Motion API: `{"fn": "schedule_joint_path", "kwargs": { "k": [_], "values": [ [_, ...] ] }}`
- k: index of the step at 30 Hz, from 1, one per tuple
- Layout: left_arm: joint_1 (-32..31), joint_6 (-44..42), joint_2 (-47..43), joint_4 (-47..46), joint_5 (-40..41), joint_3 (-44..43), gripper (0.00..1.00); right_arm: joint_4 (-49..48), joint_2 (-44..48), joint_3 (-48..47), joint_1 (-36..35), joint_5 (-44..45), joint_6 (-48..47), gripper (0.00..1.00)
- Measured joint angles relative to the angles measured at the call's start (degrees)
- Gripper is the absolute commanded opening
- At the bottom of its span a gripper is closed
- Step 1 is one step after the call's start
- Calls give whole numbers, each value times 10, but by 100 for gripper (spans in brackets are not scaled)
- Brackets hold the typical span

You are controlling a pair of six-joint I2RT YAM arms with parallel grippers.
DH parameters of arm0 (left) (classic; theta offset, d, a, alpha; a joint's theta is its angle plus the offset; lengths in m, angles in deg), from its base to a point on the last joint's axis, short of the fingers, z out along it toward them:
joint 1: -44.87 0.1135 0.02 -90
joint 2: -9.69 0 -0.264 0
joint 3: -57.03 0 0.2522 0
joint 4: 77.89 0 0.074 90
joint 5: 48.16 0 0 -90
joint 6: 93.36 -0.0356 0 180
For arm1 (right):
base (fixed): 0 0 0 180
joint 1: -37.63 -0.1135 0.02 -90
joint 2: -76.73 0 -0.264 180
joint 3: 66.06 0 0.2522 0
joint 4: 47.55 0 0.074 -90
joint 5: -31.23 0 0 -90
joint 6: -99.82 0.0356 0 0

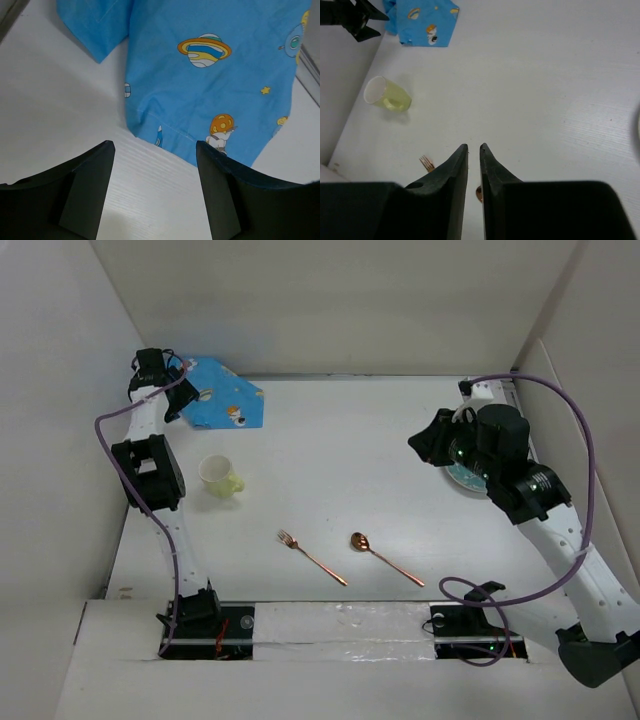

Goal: Set the dinner table for one person

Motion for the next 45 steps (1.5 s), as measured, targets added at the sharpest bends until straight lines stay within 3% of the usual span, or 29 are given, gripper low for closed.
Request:
{"fn": "schedule_joint_path", "kwargs": {
  "k": [1, 4, 13, 22, 24, 26, 29, 32, 33, 34, 45],
  "values": [
    [1, 2, 12, 0, -1, -5, 63, 0, -2, 1, 0, 0, 1, 41],
    [-2, 5, 37, -2, -2, -18, 63, -1, -11, 1, 4, 0, 1, 49],
    [-11, 10, 109, -24, 3, -71, 52, -1, -32, 3, 7, -10, 12, 50],
    [-33, -17, 130, -37, 123, -49, 51, -1, -28, 16, 5, -6, 32, 50],
    [-41, -25, 130, -40, 140, -47, 38, 0, -25, 21, 4, -4, 35, 50],
    [-50, -31, 130, -38, 146, -47, 14, -1, -23, 25, 3, -2, 37, 49],
    [-68, -40, 130, -36, 146, -47, 0, -1, -21, 28, 3, 0, 39, 45],
    [-95, -47, 130, -36, 139, -48, 0, -1, -21, 28, 2, 3, 40, 24],
    [-107, -49, 130, -35, 133, -50, 0, -2, -21, 29, 2, 4, 40, 6],
    [-120, -52, 130, -32, 126, -54, 0, -2, -21, 29, 1, 4, 40, 0],
    [-311, -100, 95, -38, 10, -85, 0, -23, -59, 48, -1, 52, 46, 0]
  ]
}}
